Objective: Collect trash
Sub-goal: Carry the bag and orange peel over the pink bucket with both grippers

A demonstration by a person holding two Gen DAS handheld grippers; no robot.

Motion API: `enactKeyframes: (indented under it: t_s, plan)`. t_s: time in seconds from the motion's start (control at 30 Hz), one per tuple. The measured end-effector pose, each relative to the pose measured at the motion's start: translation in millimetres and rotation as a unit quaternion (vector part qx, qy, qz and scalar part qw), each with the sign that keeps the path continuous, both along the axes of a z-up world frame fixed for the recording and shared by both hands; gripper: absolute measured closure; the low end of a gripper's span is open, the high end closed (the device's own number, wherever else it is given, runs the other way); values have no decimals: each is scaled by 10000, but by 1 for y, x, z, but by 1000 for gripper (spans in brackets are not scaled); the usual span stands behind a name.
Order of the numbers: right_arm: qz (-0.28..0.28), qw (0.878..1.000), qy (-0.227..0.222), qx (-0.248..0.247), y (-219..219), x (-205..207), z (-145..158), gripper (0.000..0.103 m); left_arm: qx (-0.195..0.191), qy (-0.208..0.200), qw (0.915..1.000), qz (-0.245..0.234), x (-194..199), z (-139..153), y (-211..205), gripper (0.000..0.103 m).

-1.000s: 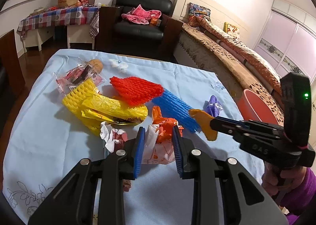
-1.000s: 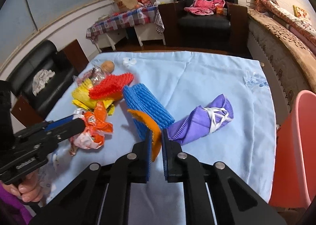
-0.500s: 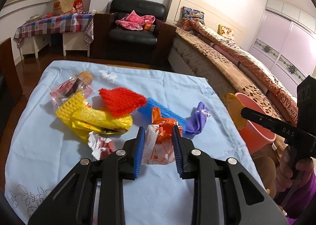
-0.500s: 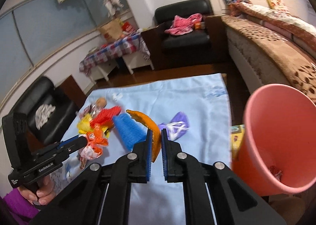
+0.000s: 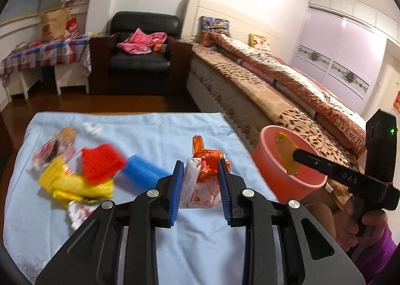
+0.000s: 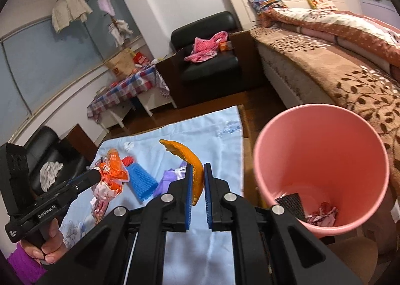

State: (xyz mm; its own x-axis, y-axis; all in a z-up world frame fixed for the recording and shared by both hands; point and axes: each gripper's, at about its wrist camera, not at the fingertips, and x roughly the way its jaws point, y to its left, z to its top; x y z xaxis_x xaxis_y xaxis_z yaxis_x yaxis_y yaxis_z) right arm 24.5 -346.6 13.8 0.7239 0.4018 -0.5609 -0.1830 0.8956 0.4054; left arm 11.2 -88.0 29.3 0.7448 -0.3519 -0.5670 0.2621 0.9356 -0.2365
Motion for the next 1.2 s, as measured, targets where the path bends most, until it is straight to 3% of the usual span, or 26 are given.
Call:
enactKeyframes:
  t_s: [0.53,0.93,1.2]
  plan:
    - [-994,9949,-5,179,-84,-13,-6,95,84,-205,9953,-939,26,18,-104,75]
    - [-1460,9884,223,357,-131,-8,-30,95,311,102,9888,-1456,50,-3,-177,75]
    - [-1556,9863,369,414,-145,-1,-45,95,498,289,9848,-1640,58,-21,-203,75]
